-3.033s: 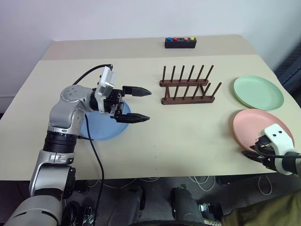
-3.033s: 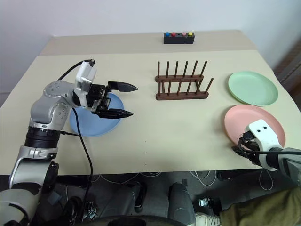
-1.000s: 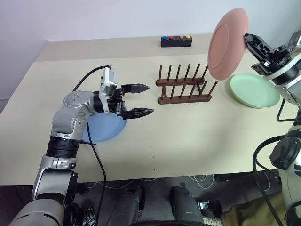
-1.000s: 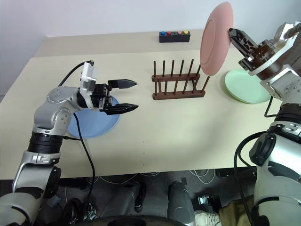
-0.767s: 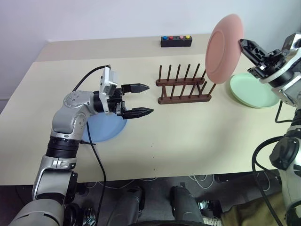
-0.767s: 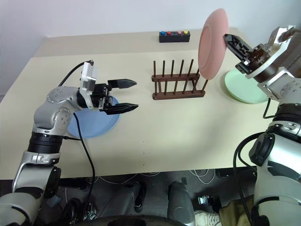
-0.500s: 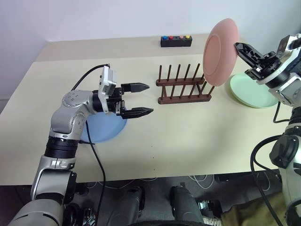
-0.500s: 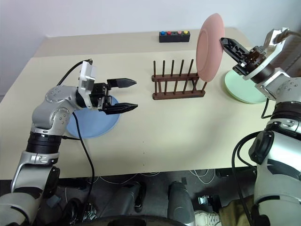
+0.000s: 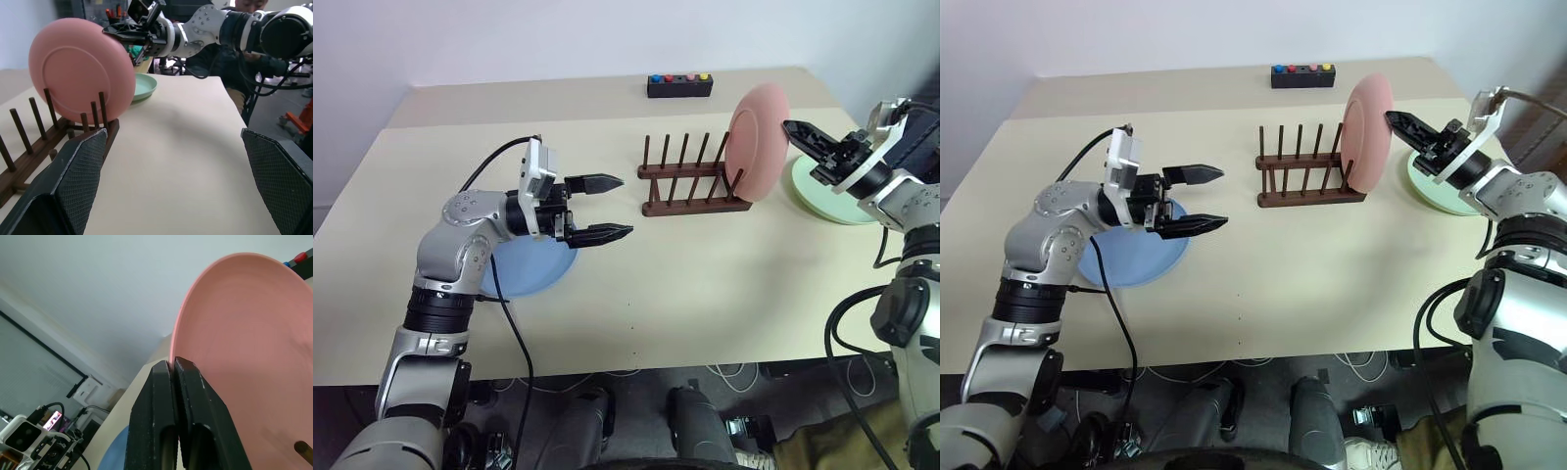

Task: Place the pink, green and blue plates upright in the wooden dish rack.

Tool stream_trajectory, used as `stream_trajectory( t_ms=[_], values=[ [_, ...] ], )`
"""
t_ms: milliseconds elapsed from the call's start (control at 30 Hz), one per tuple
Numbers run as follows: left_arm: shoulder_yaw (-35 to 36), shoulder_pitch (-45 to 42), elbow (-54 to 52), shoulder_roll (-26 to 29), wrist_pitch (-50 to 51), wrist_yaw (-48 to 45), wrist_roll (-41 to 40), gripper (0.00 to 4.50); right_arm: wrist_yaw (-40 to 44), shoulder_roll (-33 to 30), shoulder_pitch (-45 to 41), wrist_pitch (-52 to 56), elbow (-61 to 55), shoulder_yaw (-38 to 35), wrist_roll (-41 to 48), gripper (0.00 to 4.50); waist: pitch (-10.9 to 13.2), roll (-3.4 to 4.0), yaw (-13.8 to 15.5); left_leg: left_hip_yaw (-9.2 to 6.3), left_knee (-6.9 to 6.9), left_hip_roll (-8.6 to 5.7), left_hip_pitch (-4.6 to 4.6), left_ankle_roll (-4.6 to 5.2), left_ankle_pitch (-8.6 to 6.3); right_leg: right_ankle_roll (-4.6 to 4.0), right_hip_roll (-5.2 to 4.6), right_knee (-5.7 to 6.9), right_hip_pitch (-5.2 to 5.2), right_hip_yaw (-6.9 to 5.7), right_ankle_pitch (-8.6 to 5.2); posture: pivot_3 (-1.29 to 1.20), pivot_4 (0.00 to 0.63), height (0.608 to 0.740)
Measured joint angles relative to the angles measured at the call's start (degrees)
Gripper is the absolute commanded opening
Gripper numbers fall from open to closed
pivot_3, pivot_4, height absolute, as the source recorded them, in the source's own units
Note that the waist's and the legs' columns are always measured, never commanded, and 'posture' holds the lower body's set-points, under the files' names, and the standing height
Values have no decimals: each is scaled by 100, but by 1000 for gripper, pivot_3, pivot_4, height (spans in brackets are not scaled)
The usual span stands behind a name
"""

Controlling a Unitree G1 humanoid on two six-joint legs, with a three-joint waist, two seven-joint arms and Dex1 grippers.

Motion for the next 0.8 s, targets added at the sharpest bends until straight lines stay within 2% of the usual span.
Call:
stream_trajectory(
  t_ms=[233,533,633,700,800],
  values=[
    [0,21,-24,5,12,67,-22,4500,-21,44,-79,-56,-8,1,-72,4343,0,0,1,0,0,0,0,-1,0,0,0,0,0,0,0,0,150,740],
    [-1,17,-23,17,82,48,-130,4500,-39,51,26,-1472,-549,-234,-171,4432,0,0,-2,0,1,0,0,-1,1,0,1,1,0,0,0,0,150,740],
    [-1,5,-21,17,82,38,-134,4500,-344,71,160,-2013,-674,-380,-196,4432,0,1,1,0,1,0,0,-2,1,0,1,2,-1,0,0,0,150,740],
    [0,-22,2,14,82,33,-135,4500,-1317,60,208,-2998,-605,-502,-523,4432,0,1,6,1,1,-1,0,-4,2,0,0,3,-1,1,0,0,150,740],
    [-2,-27,9,-2,81,24,-136,4500,-2303,-88,228,-3690,-242,-704,-726,4432,0,1,21,1,-1,-1,0,-16,10,0,0,2,-1,2,0,0,150,740]
  ],
)
